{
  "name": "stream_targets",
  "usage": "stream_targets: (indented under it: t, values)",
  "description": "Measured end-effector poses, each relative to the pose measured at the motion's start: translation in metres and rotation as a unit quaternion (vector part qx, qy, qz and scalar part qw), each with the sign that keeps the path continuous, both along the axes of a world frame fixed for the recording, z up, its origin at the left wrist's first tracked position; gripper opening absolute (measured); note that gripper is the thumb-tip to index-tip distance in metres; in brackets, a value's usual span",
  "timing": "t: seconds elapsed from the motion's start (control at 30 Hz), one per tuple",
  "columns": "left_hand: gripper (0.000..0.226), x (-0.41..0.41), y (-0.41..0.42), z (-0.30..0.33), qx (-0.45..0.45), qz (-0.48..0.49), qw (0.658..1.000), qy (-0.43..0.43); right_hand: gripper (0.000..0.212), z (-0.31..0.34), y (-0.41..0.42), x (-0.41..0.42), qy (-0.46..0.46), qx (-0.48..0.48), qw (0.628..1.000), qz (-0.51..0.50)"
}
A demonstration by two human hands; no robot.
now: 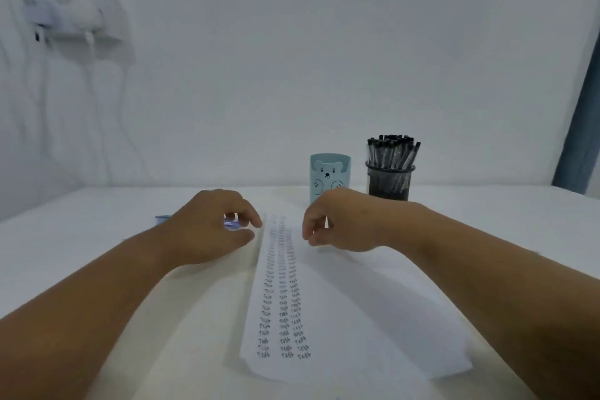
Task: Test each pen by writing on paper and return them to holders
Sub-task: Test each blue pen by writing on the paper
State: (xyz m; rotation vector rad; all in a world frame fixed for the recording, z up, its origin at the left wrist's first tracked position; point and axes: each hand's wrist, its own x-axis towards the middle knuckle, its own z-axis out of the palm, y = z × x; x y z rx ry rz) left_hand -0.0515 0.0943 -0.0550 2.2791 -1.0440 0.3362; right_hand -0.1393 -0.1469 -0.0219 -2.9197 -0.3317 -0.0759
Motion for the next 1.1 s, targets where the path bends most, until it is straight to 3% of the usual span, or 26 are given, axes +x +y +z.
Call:
stream_targets:
  t: [0.23, 0.4, 0.6, 0.67, 0.73, 0.8, 0.83, 0.9, 0.93, 1.0, 1.1]
  values:
    - [0.019, 0.017, 0.053, 0.018, 0.127, 0.097, 0.982, 0.103, 0.022, -0.01, 0.019, 0.04, 0.064, -0.024, 0.998, 0.013]
    - [0.009, 0.027, 0.057, 0.012, 0.151, 0.11, 0.979, 0.083, 0.023, -0.011, 0.014, 0.056, 0.089, -0.012, 0.995, 0.033]
    - [0.008, 0.036, 0.052, 0.004, 0.173, 0.143, 0.974, 0.038, 0.014, -0.037, 0.002, 0.061, 0.048, 0.171, 0.982, 0.063]
    - [0.017, 0.037, 0.05, 0.005, 0.1, 0.143, 0.984, 0.024, 0.011, -0.046, 0.001, 0.061, 0.006, 0.212, 0.975, 0.06]
    - [0.023, 0.034, 0.044, 0.009, -0.081, 0.117, 0.988, 0.066, 0.013, -0.052, 0.002, 0.06, -0.036, 0.208, 0.976, 0.055]
    - [0.025, 0.027, 0.036, 0.016, -0.298, 0.061, 0.939, 0.162, 0.015, -0.054, 0.004, 0.061, -0.055, 0.198, 0.977, 0.054]
    - [0.026, 0.023, 0.032, 0.02, -0.399, 0.025, 0.891, 0.216, 0.015, -0.054, 0.004, 0.061, -0.06, 0.193, 0.978, 0.054]
    - [0.028, 0.016, 0.028, 0.026, -0.555, -0.042, 0.763, 0.329, 0.012, -0.055, 0.002, 0.062, -0.068, 0.189, 0.978, 0.053]
    - [0.031, 0.013, 0.028, 0.027, -0.602, -0.064, 0.703, 0.374, 0.011, -0.055, 0.002, 0.062, -0.071, 0.187, 0.978, 0.053]
    - [0.037, 0.012, 0.028, 0.025, -0.646, -0.083, 0.627, 0.426, 0.01, -0.057, 0.001, 0.061, -0.077, 0.183, 0.978, 0.058]
    - [0.021, 0.012, 0.023, 0.019, -0.669, -0.082, 0.592, 0.443, 0.012, -0.056, 0.002, 0.06, -0.088, 0.181, 0.977, 0.064]
